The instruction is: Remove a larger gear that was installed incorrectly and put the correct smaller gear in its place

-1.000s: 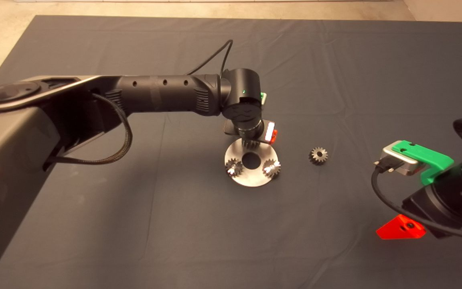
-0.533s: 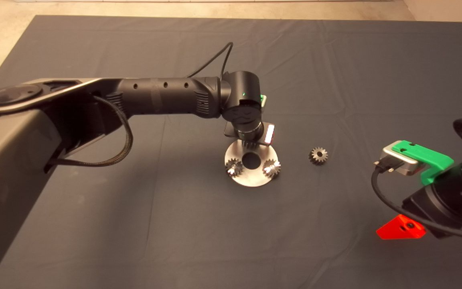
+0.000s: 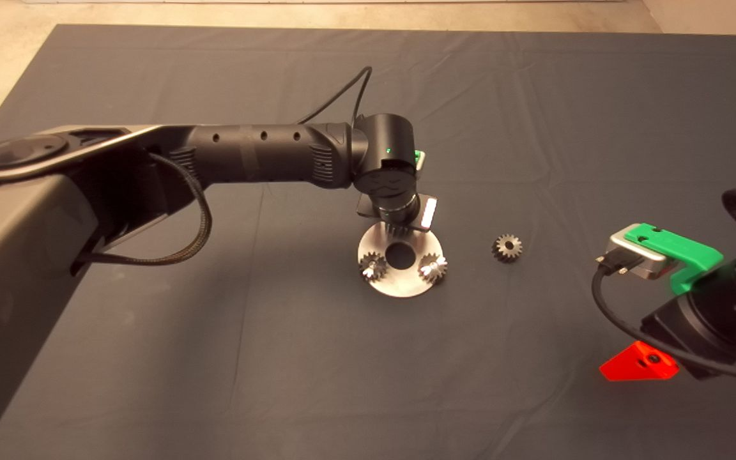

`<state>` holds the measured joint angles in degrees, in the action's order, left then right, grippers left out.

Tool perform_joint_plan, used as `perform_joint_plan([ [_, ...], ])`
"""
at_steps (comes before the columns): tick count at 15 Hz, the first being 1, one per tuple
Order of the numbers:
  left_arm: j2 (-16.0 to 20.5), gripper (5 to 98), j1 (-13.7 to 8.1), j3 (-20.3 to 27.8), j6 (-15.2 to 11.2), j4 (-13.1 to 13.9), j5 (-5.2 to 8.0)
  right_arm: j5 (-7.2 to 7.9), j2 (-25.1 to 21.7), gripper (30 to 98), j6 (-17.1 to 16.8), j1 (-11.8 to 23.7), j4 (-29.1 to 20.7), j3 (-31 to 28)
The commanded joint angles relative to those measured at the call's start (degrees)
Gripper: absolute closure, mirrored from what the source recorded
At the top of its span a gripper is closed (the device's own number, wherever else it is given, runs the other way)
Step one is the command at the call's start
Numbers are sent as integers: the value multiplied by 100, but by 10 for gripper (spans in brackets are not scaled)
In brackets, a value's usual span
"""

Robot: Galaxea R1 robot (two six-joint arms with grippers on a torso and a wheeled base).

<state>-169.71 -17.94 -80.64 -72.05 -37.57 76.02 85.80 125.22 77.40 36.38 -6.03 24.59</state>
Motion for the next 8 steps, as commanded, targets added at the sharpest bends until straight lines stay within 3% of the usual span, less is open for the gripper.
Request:
perform_joint_plan([
  [1, -24, 336, -52, 85, 50, -172, 36, -2, -10, 308, 21, 107, -188, -17],
  [8, -24, 439, -52, 147, 42, -181, 44, -2, -10, 308, 21, 111, -188, -13],
])
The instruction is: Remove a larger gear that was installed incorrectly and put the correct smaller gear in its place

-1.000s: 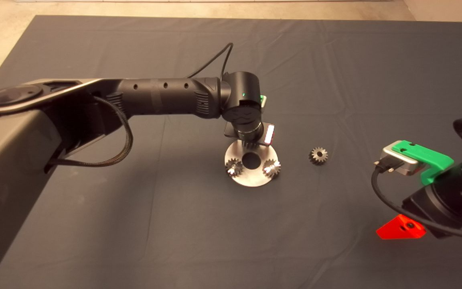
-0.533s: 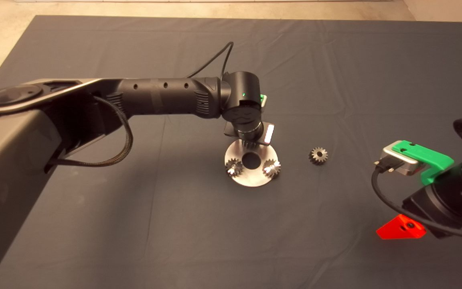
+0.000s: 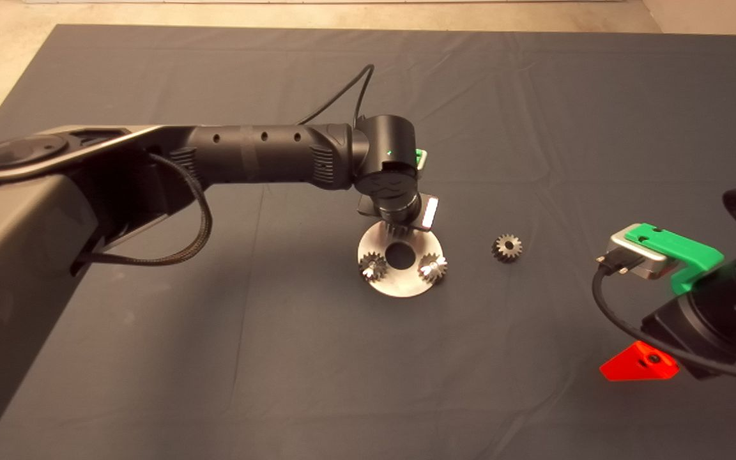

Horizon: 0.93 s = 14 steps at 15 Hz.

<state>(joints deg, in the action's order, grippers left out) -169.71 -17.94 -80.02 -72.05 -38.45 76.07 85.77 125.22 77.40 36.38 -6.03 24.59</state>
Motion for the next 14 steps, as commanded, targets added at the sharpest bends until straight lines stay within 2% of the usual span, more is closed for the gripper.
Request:
perform_joint_plan([
  [1, -24, 442, -52, 113, 42, -93, 40, 1, -10, 308, 21, 107, -188, -10],
  [2, -24, 477, -52, 155, 42, -93, 40, 1, -10, 308, 21, 116, -188, -17],
  [5, -24, 486, -52, 165, 42, -93, 40, 1, -10, 308, 21, 108, -188, -17],
  [6, -24, 523, -52, 183, 42, -94, 40, 1, -10, 308, 21, 116, -188, -17],
  [14, -24, 552, -52, 161, 33, -101, 51, 1, -10, 308, 21, 116, -188, -14],
])
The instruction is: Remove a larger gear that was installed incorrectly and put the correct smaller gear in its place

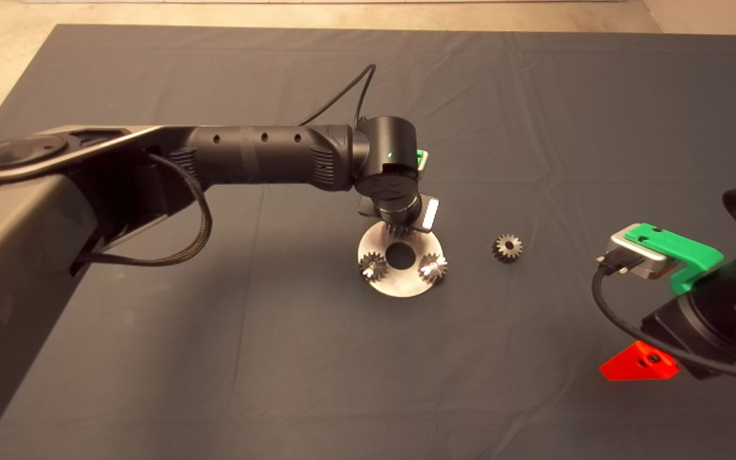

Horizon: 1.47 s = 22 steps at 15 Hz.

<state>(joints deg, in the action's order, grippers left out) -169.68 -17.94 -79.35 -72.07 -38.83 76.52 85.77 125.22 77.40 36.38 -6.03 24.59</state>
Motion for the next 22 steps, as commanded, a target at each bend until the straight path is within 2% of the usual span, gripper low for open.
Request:
perform_joint_plan([
  [1, -26, 557, -52, 45, 27, -55, 4, 1, -10, 308, 21, 116, -188, -16],
  [6, -26, 577, -70, 44, 4, -37, 12, 1, -10, 308, 21, 111, -188, -17],
  [12, -26, 580, -151, 134, -9, 1, 357, 1, -10, 308, 21, 116, -188, -17],
  [14, -26, 580, -361, 309, -18, 16, 470, 1, -10, 308, 21, 112, -188, -17],
  [17, -18, 581, -561, 457, -79, 112, 749, 1, -10, 308, 21, 107, -188, -17],
  [22, -17, 582, -811, 615, -127, 274, 803, 1, -19, 308, 21, 107, -188, -17],
])
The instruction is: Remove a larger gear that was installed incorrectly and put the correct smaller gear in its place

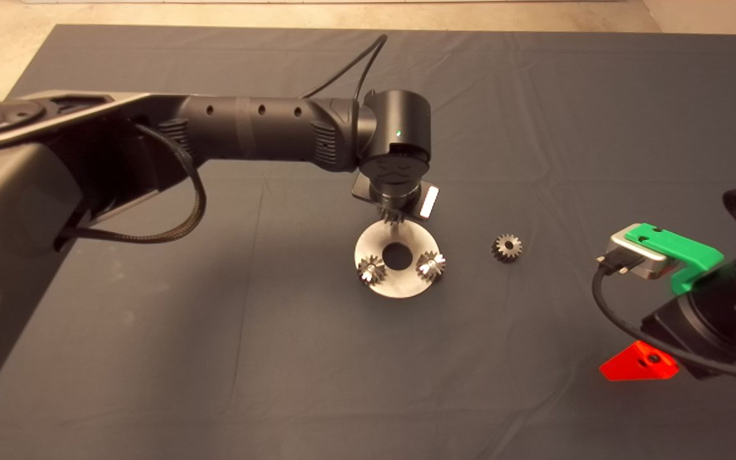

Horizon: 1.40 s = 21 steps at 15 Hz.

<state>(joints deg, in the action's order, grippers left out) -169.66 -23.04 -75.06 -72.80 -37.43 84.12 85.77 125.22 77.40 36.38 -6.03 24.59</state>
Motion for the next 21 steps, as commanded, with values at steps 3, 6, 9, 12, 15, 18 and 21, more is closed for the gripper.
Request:
perform_joint_plan([
  [3, 98, 582, -307, 216, -68, 503, 427, 1, -19, 308, 21, 107, -190, -17],
  [6, 999, 582, -307, 1189, -379, 578, 869, 1, -19, 308, 29, 107, -188, -17],
  [9, 2474, 582, -298, 2246, -455, 656, 861, 1, -16, 308, 30, 116, -179, -8],
  [12, 3629, 582, -298, 3193, -662, 737, 843, 1, -10, 308, 30, 111, -179, -8],
  [15, 4330, 582, -280, 4179, -1379, 645, 861, 1, -14, 308, 30, 107, -179, -13],
  [18, 4550, 582, -254, 4727, -1665, 392, 887, 10, -19, 308, 39, 107, -179, -17],
  [21, 4507, 582, -239, 4888, -1999, 335, 878, 4, -19, 308, 39, 110, -179, -17],
])
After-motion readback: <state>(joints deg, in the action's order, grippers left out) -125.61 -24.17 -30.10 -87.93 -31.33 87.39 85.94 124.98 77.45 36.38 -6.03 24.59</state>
